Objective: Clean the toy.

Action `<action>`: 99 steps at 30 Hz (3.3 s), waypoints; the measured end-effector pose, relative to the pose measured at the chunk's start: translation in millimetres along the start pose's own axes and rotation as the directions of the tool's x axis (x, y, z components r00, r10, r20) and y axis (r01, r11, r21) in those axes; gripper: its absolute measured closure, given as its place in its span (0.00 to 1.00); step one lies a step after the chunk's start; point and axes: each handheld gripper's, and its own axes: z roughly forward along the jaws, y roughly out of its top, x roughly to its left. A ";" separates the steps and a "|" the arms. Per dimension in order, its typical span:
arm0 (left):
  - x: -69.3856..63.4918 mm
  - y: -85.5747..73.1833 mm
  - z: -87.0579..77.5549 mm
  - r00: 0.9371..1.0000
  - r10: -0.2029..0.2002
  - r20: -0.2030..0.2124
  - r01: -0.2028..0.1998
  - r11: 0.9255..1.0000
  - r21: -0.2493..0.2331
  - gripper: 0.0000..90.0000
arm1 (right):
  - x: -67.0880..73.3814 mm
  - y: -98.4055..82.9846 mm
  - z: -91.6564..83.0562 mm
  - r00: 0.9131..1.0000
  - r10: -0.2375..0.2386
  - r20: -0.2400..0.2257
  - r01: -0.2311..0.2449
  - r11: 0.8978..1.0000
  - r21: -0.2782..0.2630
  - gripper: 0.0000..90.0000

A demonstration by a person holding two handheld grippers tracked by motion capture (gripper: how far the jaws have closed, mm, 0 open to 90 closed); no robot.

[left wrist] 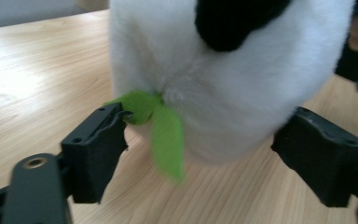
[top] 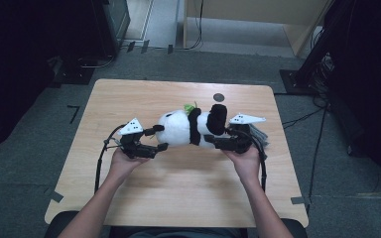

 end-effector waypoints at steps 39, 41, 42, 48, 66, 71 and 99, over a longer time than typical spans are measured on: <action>1.9 25.3 -27.1 0.988 -0.154 0.009 0.154 0.988 -0.008 0.48 | 0.8 -23.7 23.2 0.967 -0.251 -0.055 0.250 0.968 -0.013 0.20; -2.2 25.6 -23.2 0.989 -0.149 0.005 0.149 0.989 0.007 0.48 | 6.1 -22.9 28.0 0.960 -0.278 -0.035 0.277 0.961 -0.019 0.15; -3.0 25.8 -22.4 0.989 -0.149 0.001 0.149 0.989 0.008 0.48 | 9.3 -23.2 31.2 0.959 -0.282 -0.004 0.282 0.959 -0.016 0.15; -4.4 23.8 -16.4 0.984 -0.177 -0.016 0.177 0.984 0.033 0.46 | 13.8 -24.6 35.0 0.966 -0.251 0.060 0.254 0.966 -0.041 0.24; 1.0 17.0 -11.5 0.988 -0.152 -0.021 0.153 0.988 0.022 0.19 | 13.8 -21.0 27.0 0.991 -0.134 0.012 0.133 0.991 0.032 0.48; 0.1 15.0 -11.5 0.994 -0.104 -0.025 0.104 0.994 0.031 0.19 | 11.7 -20.0 24.8 0.998 -0.059 -0.006 0.059 0.997 0.041 0.48; 2.1 4.7 -9.6 0.980 -0.194 -0.034 0.196 0.974 0.113 0.27 | 20.7 -21.0 14.9 0.986 -0.151 0.072 0.141 0.982 0.126 0.40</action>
